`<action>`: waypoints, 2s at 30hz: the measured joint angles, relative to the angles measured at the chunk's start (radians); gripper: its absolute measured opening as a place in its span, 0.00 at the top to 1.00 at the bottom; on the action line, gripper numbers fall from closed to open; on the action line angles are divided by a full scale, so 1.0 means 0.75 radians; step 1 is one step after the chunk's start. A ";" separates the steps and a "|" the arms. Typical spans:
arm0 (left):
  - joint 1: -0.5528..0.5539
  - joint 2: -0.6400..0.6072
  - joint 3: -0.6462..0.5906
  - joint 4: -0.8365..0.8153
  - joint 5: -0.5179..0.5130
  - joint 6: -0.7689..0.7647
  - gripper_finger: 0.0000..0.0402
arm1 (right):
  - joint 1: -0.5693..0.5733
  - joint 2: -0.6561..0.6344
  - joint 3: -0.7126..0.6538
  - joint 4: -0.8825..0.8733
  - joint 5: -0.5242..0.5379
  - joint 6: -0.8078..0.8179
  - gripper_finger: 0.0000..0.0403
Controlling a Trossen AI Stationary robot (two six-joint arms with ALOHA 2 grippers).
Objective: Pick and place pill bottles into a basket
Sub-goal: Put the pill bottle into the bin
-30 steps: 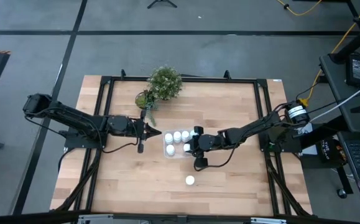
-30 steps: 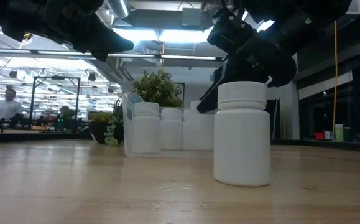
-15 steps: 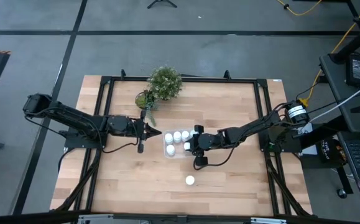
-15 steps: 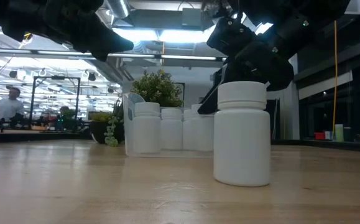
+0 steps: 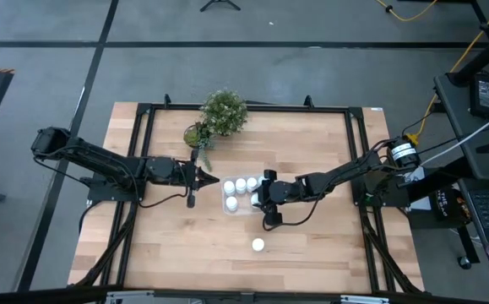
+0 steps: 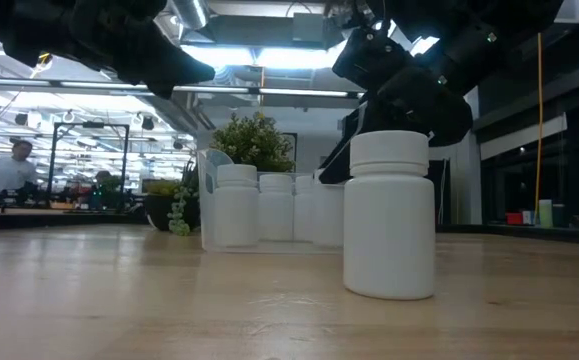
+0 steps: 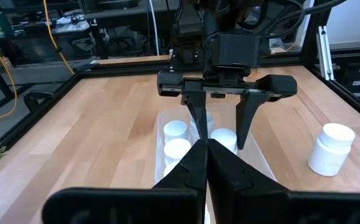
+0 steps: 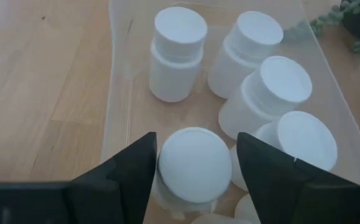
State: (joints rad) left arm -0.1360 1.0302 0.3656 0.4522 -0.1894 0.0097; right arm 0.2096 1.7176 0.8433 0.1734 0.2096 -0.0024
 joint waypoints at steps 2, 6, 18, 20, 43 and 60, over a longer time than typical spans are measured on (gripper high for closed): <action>0.000 0.000 0.000 0.000 0.000 0.000 0.99 | 0.000 0.000 0.000 0.000 0.000 -0.002 0.46; 0.000 0.000 0.000 0.000 0.000 0.000 0.99 | 0.000 0.000 0.004 -0.003 0.000 -0.005 0.48; 0.000 0.000 0.000 -0.009 0.084 0.061 0.97 | 0.018 -0.197 0.144 -0.305 -0.001 -0.077 0.52; 0.000 0.001 0.000 -0.009 0.095 0.081 0.94 | 0.036 -0.269 0.145 -0.368 0.001 -0.076 0.52; -0.030 0.001 0.064 -0.028 0.048 -0.119 0.50 | 0.378 -0.999 -0.594 0.027 0.462 0.182 0.98; -0.310 0.661 0.849 -0.620 -0.001 -0.138 0.50 | 0.369 -1.070 -0.681 0.073 0.465 0.063 0.96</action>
State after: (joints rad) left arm -0.3687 1.5260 1.0025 -0.0129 -0.1898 -0.0941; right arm 0.4862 0.9154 0.3325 0.2283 0.5587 0.0444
